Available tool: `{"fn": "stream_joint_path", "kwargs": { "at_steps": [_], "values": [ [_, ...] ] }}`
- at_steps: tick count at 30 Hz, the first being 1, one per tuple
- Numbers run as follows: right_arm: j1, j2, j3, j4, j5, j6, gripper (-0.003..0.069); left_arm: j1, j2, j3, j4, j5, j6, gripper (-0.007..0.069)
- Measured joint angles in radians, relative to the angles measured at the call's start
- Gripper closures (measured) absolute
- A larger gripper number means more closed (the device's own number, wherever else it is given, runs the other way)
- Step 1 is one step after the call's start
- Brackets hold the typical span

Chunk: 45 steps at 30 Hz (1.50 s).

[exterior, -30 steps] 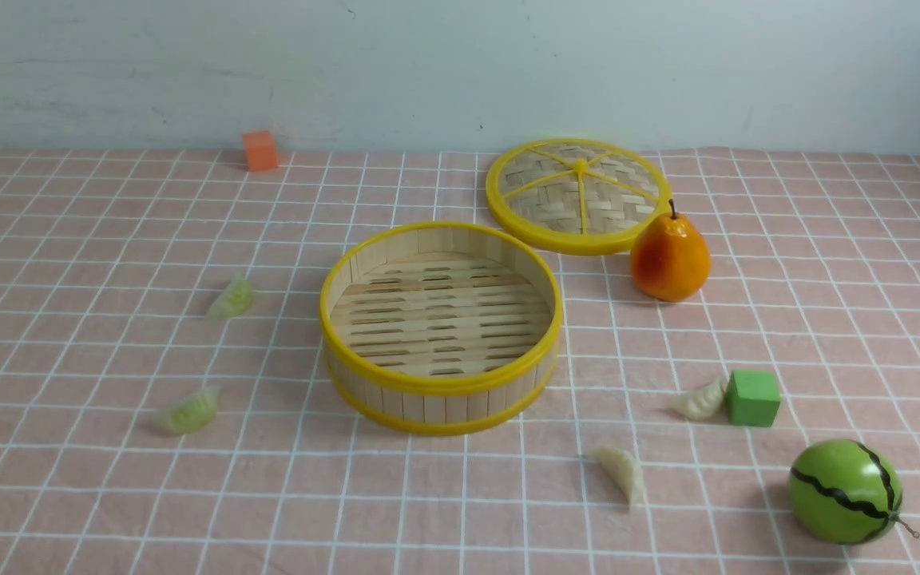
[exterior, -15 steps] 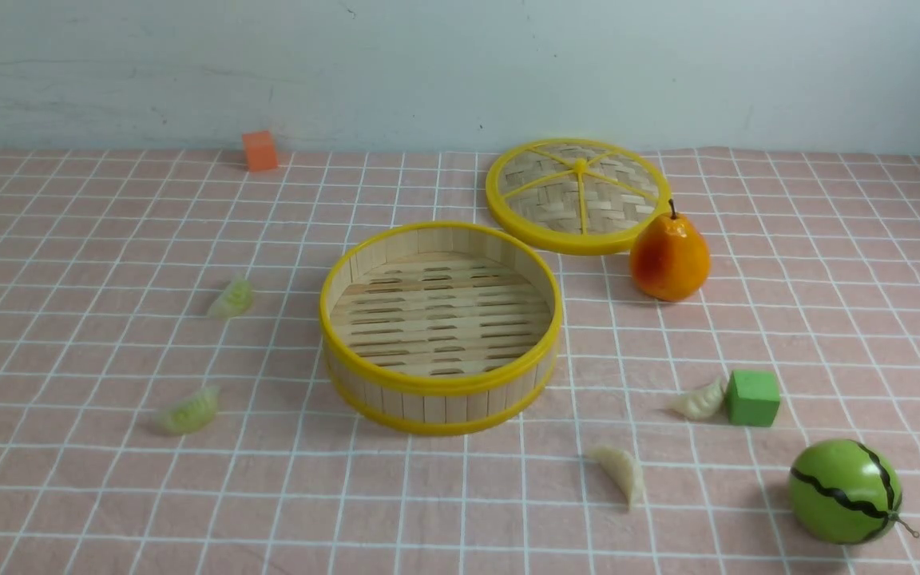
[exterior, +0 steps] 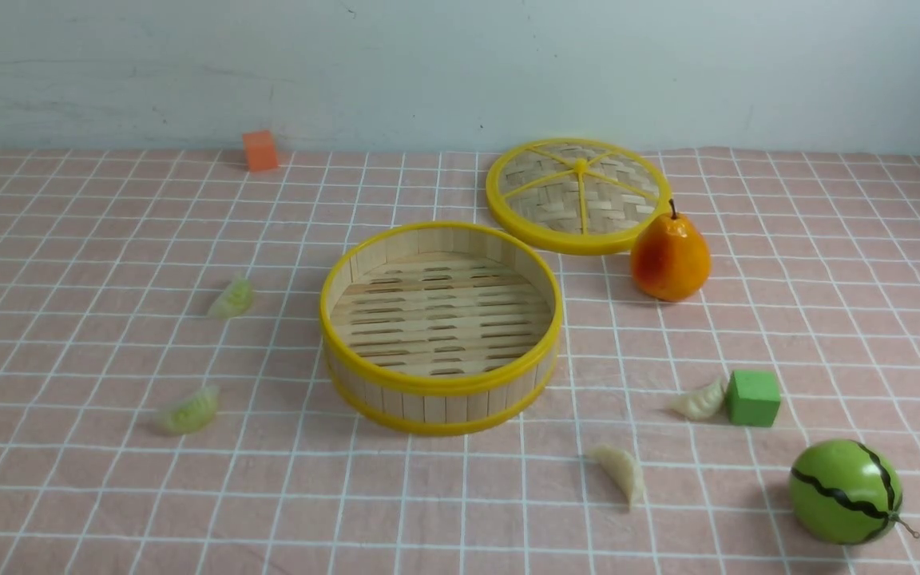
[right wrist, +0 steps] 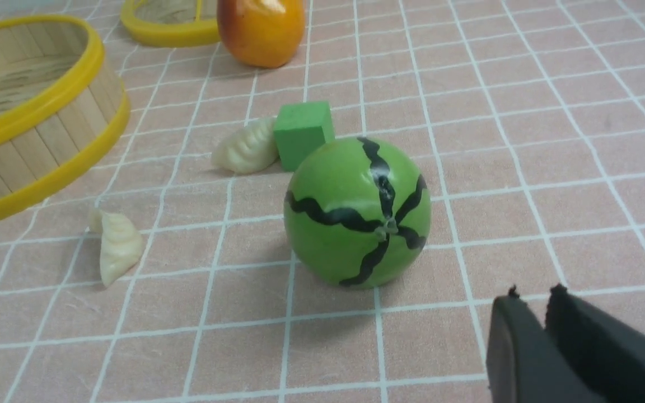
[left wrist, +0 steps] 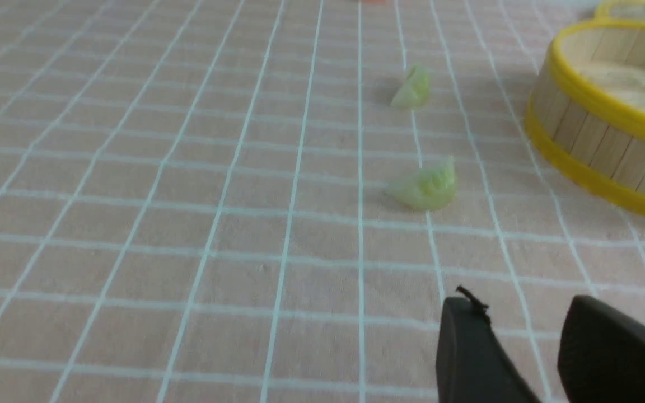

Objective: Put the dumplings into the steamer on the table with the pink tablecloth.
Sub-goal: 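Reach for and grasp a dumpling on the table with the left gripper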

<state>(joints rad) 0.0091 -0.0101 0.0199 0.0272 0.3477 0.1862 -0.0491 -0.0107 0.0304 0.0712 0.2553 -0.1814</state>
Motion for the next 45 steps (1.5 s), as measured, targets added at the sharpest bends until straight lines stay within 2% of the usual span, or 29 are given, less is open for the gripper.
{"fn": "stream_joint_path", "kwargs": {
  "at_steps": [6,9,11,12,13,15,18,19,20,22,24,26,28,29,34,36,39,42,44,45],
  "values": [
    [0.000,0.000,0.006,-0.027,-0.276,-0.001,0.0564,0.000,0.000,0.000,0.000,-0.287,0.000,0.0387],
    [0.000,0.000,0.006,-0.034,-0.397,-0.001,0.0560,0.000,0.000,0.000,0.002,-0.371,0.000,0.0387],
    [0.000,0.000,0.006,-0.034,-0.542,0.022,0.0557,0.000,0.000,0.000,0.002,-0.467,-0.004,0.0387],
    [0.000,0.000,0.006,-0.034,-0.553,0.022,0.0556,0.000,0.000,0.000,0.002,-0.474,-0.005,0.0387],
    [0.000,0.000,0.006,-0.034,-0.648,0.065,0.0553,0.000,0.000,0.000,-0.006,-0.530,-0.030,0.0387],
    [0.000,0.000,0.006,-0.034,-0.689,0.093,0.0552,0.000,0.000,0.000,-0.013,-0.560,-0.059,0.0387],
    [0.000,0.000,0.006,-0.043,-0.758,0.173,0.0545,0.000,0.000,0.000,-0.028,-0.651,-0.240,0.0387],
    [0.000,0.000,0.006,-0.045,-0.761,0.183,0.0545,0.000,0.000,0.000,-0.028,-0.656,-0.254,0.0387],
    [0.000,0.000,0.006,-0.046,-0.770,0.222,0.0544,0.000,0.000,0.000,-0.032,-0.700,-0.378,0.0387],
    [0.000,0.000,0.006,-0.047,-0.774,0.239,0.0544,0.000,0.000,0.000,-0.038,-0.732,-0.448,0.0387],
    [0.000,0.000,-0.015,-0.068,-0.759,0.252,0.0561,0.000,0.000,-0.017,-0.042,-0.755,-0.556,0.0391],
    [0.000,0.012,-0.065,-0.092,-0.725,0.252,0.0603,0.000,0.011,-0.091,-0.013,-0.700,-0.593,0.0412],
    [0.000,0.053,-0.155,-0.123,-0.664,0.252,0.0659,0.000,0.072,-0.211,0.060,-0.602,-0.605,0.0468],
    [0.000,0.065,-0.164,-0.130,-0.657,0.252,0.0661,0.000,0.080,-0.238,0.069,-0.582,-0.605,0.0474],
    [0.000,0.255,-0.355,-0.257,-0.413,0.224,0.0665,0.000,0.335,-0.500,0.286,-0.371,-0.579,0.0634],
    [0.000,0.362,-0.409,-0.319,-0.276,0.217,0.0664,0.000,0.488,-0.565,0.347,-0.323,-0.583,0.0638],
    [0.000,0.501,-0.436,-0.332,-0.159,0.216,0.0662,0.000,0.641,-0.613,0.361,-0.269,-0.635,0.0638],
    [0.015,0.620,-0.462,-0.273,-0.040,0.209,0.0662,-0.005,0.786,-0.646,0.362,-0.162,-0.707,0.0638],
    [0.047,0.697,-0.483,-0.220,0.042,0.168,0.0662,-0.031,0.870,-0.666,0.362,-0.045,-0.710,0.0638],
    [0.051,0.704,-0.483,-0.220,0.042,0.162,0.0662,-0.035,0.870,-0.666,0.362,-0.045,-0.710,0.0638]
  ]
}}
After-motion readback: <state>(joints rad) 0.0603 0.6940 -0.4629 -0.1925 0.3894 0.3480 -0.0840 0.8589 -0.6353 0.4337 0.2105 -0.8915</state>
